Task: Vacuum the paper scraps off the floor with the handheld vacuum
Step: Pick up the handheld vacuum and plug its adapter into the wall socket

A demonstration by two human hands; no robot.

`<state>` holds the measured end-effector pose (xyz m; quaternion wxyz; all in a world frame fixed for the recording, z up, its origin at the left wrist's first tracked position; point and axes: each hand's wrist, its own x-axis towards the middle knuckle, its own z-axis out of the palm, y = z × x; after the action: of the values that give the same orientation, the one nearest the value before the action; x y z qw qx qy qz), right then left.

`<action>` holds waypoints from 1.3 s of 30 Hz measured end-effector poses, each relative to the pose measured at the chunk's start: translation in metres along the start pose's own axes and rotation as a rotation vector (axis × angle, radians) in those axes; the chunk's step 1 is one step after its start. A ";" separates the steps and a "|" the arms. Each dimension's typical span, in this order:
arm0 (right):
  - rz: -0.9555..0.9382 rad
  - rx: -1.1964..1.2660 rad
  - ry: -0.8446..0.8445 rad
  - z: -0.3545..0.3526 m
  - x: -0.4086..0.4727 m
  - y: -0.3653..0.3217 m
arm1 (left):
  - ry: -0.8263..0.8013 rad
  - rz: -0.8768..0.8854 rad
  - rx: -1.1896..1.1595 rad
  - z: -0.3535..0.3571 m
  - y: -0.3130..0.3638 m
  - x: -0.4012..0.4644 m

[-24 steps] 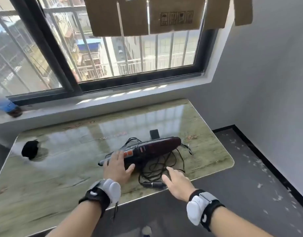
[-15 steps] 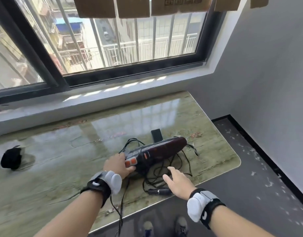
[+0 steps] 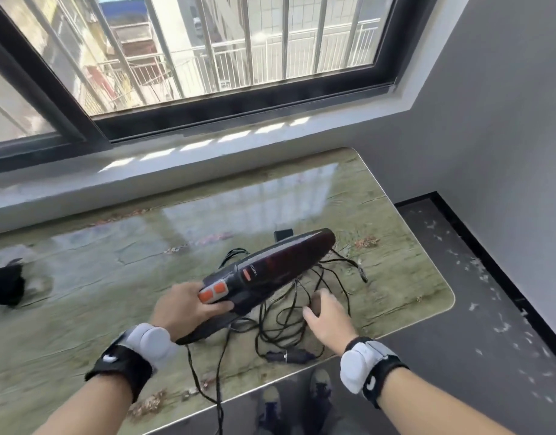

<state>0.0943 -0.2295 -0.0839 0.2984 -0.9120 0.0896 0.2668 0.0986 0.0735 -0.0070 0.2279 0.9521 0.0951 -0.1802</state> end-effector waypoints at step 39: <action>0.123 0.129 -0.005 0.027 0.067 -0.063 | 0.320 -0.176 -0.447 -0.057 -0.004 -0.046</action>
<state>0.1589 -0.1633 -0.1071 0.3397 -0.8830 0.1617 0.2805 0.0724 0.0993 0.0571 0.3977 0.8826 0.2495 -0.0215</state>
